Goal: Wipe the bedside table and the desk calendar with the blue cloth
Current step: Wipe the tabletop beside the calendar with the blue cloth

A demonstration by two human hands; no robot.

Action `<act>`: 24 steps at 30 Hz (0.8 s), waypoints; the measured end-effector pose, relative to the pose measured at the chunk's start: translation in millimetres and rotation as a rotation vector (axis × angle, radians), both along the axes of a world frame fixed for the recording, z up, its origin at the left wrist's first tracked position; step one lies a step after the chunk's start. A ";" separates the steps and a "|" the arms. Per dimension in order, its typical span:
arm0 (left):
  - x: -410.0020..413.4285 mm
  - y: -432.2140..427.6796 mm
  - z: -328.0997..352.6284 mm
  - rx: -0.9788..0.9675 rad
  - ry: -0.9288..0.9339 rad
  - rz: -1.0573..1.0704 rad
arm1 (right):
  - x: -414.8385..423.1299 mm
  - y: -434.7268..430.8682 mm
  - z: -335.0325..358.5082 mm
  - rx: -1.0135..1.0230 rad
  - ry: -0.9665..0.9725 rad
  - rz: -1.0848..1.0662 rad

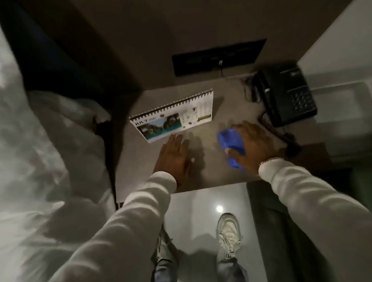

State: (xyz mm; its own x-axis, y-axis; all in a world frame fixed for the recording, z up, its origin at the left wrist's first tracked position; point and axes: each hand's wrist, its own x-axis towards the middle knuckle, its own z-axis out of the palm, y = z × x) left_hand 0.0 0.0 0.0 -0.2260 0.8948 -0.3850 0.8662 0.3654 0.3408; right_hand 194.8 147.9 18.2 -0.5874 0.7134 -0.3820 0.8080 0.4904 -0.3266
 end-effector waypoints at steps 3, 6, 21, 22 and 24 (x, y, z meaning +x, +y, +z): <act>2.1 -9.6 -44.1 0.041 0.025 0.051 | -6.9 -4.2 -41.4 0.140 -0.002 -0.019; 12.1 -24.5 -81.1 0.082 0.129 0.004 | -8.7 -17.5 -76.3 0.242 -0.004 -0.027; -3.1 -33.4 -26.0 0.275 0.122 -0.145 | -28.8 -36.2 -79.7 0.165 0.124 -0.175; -8.7 -32.2 -11.0 0.343 0.113 -0.175 | -34.8 -40.1 -74.2 0.132 0.122 -0.185; -29.4 -26.4 20.1 0.465 0.092 -0.201 | -48.1 -51.8 -58.8 0.092 0.167 -0.234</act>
